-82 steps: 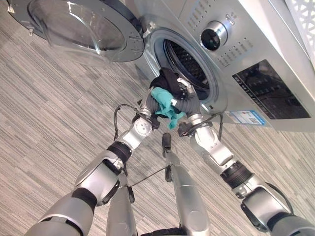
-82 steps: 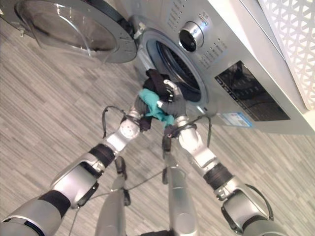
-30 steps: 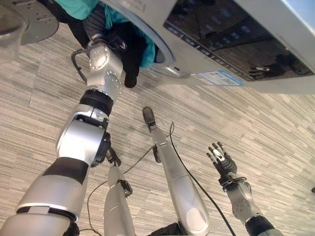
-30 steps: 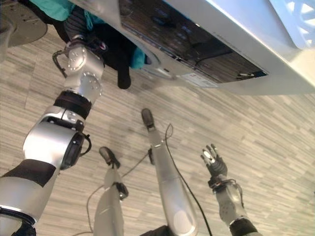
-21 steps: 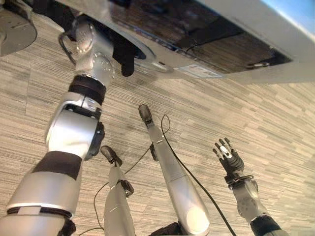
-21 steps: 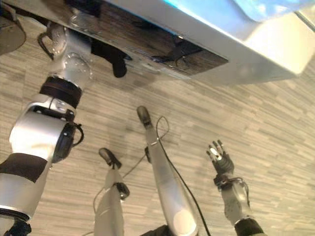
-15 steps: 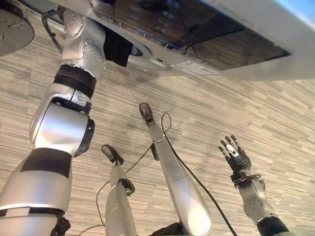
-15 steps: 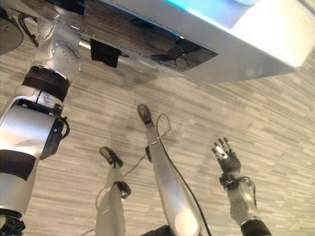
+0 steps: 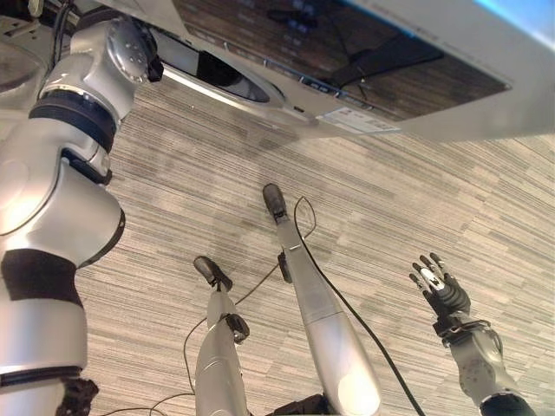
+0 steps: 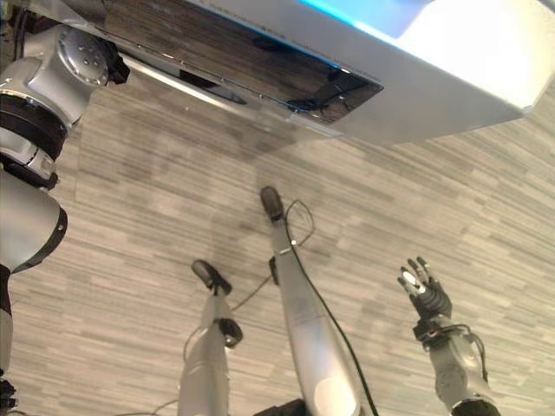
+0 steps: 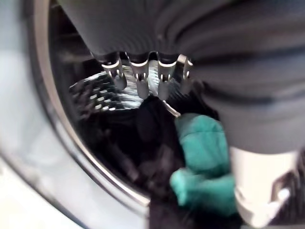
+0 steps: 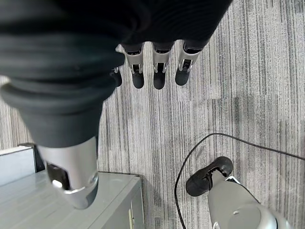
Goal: Grab the laundry basket,head to the washer,open it,put in the laundry and shut it.
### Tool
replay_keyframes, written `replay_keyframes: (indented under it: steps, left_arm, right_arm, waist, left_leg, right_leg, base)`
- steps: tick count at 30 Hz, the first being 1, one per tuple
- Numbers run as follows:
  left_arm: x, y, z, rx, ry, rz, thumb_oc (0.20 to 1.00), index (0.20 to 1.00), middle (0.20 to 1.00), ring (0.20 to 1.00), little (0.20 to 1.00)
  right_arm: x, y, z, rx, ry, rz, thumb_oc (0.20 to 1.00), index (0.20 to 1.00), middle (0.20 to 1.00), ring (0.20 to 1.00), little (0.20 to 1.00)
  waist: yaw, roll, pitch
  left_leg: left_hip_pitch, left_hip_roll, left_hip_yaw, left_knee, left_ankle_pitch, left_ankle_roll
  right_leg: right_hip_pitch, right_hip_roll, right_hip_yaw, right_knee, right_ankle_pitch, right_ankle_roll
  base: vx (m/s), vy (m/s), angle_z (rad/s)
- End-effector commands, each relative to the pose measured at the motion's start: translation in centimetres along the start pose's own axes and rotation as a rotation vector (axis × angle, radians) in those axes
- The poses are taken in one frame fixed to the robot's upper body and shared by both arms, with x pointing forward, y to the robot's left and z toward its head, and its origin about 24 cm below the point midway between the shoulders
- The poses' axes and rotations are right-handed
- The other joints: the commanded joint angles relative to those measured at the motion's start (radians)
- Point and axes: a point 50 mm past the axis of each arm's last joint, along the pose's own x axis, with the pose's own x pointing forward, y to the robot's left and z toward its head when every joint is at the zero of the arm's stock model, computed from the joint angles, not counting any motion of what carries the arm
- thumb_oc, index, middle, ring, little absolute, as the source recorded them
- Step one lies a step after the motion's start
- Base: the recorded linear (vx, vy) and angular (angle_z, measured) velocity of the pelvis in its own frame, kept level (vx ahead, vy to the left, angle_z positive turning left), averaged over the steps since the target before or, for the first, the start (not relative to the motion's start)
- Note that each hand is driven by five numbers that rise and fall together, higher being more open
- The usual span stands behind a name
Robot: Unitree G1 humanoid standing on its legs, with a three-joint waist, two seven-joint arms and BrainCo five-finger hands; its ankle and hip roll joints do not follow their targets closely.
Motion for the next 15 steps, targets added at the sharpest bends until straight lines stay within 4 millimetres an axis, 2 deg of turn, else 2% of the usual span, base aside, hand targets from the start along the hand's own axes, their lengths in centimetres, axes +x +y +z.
replay_keyframes:
  steps: [1, 7, 8, 11, 12, 13, 14, 15]
  left_arm:
    - [0.3, 2.6, 1.5, 0.034, -0.089, 0.009, 1.000, 1.000, 1.000, 1.000, 1.000]
    - [0.2, 1.2, 2.5, 0.088, -0.151, -0.048, 1.000, 1.000, 1.000, 1.000, 1.000]
    - [0.1, 1.1, 3.3, 0.068, -0.193, -0.036, 1.000, 1.000, 1.000, 1.000, 1.000]
    - [-0.2, 0.4, 3.7, 0.018, -0.222, -0.006, 1.000, 1.000, 1.000, 1.000, 1.000]
    - [-0.7, -1.0, 3.8, -0.070, -0.243, 0.021, 1.000, 1.000, 1.000, 1.000, 1.000]
    - [-0.7, -1.0, 3.8, -0.070, -0.243, 0.021, 1.000, 1.000, 1.000, 1.000, 1.000]
    - [-1.5, -3.4, 3.0, -0.180, -0.213, 0.026, 1.000, 1.000, 1.000, 1.000, 1.000]
    - [-1.9, -4.6, 2.7, -0.224, -0.197, 0.022, 1.000, 1.000, 1.000, 1.000, 1.000]
  right_arm:
    - [-2.2, -2.5, 0.0, -0.054, 0.070, -0.042, 1.000, 1.000, 1.000, 1.000, 1.000]
    - [-2.3, -2.4, 0.1, -0.080, 0.105, -0.003, 1.000, 1.000, 1.000, 1.000, 1.000]
    - [-2.5, -2.4, -0.1, -0.083, 0.116, 0.002, 1.000, 1.000, 1.000, 1.000, 1.000]
    - [-2.6, -2.2, -0.3, -0.077, 0.120, 0.010, 1.000, 1.000, 1.000, 1.000, 1.000]
    - [-2.7, -1.8, -1.0, -0.055, 0.125, 0.015, 1.000, 1.000, 1.000, 1.000, 1.000]
    - [-2.7, -1.8, -1.0, -0.055, 0.125, 0.015, 1.000, 1.000, 1.000, 1.000, 1.000]
    - [-2.8, -1.4, -2.0, -0.038, 0.136, 0.014, 1.000, 1.000, 1.000, 1.000, 1.000]
    - [-2.8, -1.2, -2.2, -0.038, 0.135, 0.016, 1.000, 1.000, 1.000, 1.000, 1.000]
  waist:
    - [-0.042, 0.053, -0.047]
    - [-0.043, 0.057, -0.046]
    - [-0.041, 0.060, -0.046]
    - [-0.033, 0.061, -0.043]
    - [-0.023, 0.060, -0.041]
    - [-0.023, 0.060, -0.041]
    - [-0.014, 0.055, -0.039]
    - [-0.011, 0.054, -0.037]
  left_leg:
    - [0.215, 0.117, -0.057, 0.006, -0.064, -0.041]
    - [0.213, 0.117, -0.056, 0.006, -0.062, -0.044]
    - [0.213, 0.114, -0.056, 0.006, -0.061, -0.045]
    - [0.214, 0.111, -0.060, 0.006, -0.058, -0.043]
    - [0.216, 0.106, -0.066, 0.006, -0.056, -0.040]
    - [0.216, 0.106, -0.066, 0.006, -0.056, -0.040]
    - [0.221, 0.101, -0.068, 0.006, -0.057, -0.036]
    - [0.226, 0.098, -0.069, 0.006, -0.059, -0.033]
  right_leg:
    - [-0.062, 0.050, 0.060, 0.097, -0.120, 0.153]
    - [-0.056, 0.044, 0.058, 0.089, -0.117, 0.154]
    - [-0.051, 0.039, 0.055, 0.086, -0.116, 0.155]
    - [-0.042, 0.036, 0.054, 0.085, -0.117, 0.155]
    - [-0.025, 0.030, 0.053, 0.078, -0.118, 0.154]
    - [-0.025, 0.030, 0.053, 0.078, -0.118, 0.154]
    - [-0.007, 0.024, 0.053, 0.074, -0.120, 0.152]
    - [0.003, 0.018, 0.051, 0.072, -0.121, 0.151]
  base:
    - [-0.01, 0.031, 0.01]
    - [0.00, 0.006, 0.00]
    - [-0.03, 0.033, 0.03]
    - [-0.02, 0.004, 0.01]
    - [-0.05, 0.012, 0.02]
    - [-0.07, 0.026, 0.02]
    - [-0.05, 0.036, 0.09]
    - [-0.05, 0.036, 0.12]
